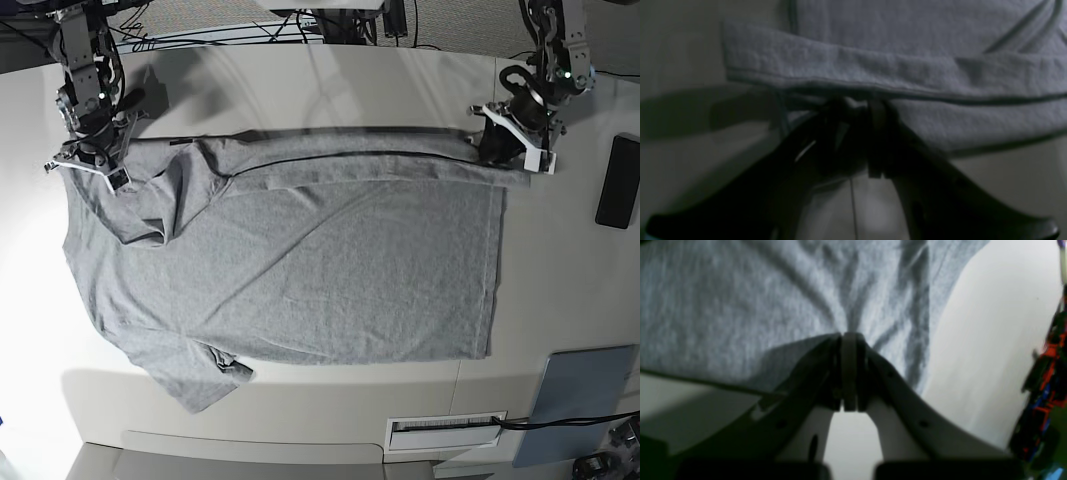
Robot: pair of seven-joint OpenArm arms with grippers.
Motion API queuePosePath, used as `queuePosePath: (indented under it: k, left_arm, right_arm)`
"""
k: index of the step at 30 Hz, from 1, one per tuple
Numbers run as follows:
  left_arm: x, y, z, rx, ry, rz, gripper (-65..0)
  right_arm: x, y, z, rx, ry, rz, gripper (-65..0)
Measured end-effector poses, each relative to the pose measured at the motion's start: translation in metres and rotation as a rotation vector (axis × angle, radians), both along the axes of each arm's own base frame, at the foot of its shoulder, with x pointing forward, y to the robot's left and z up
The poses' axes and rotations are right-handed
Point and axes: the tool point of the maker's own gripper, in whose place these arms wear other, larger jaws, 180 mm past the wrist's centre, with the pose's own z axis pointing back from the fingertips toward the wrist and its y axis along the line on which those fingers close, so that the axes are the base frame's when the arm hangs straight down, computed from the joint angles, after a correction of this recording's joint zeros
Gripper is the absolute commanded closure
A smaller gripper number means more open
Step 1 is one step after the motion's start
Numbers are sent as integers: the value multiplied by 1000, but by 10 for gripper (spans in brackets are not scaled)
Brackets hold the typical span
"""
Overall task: Fold the T-shirt properly
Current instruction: 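Pull the folded edge back with both grippers, then open them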
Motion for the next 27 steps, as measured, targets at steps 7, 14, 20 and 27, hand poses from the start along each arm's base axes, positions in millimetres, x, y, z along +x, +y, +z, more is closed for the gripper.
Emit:
queuePosePath:
  k: [7, 14, 20, 27]
  left_arm:
    - [-26, 0, -2, -8, 38, -51, -152]
    - [-60, 5, -1, 35, 103, -110, -152]
    - [-86, 5, -1, 39, 147, -121, -152]
    - [-104, 3, -2, 20, 164, -129, -152]
  right_arm:
    - [-27, -18, 1, -30, 21, -35, 0]
    - [-74, -27, 8, -44, 106, -55, 0]
    - [-102, -22, 6, -46, 162, -38, 0]
    - [-122, -25, 4, -75, 204, -33, 0]
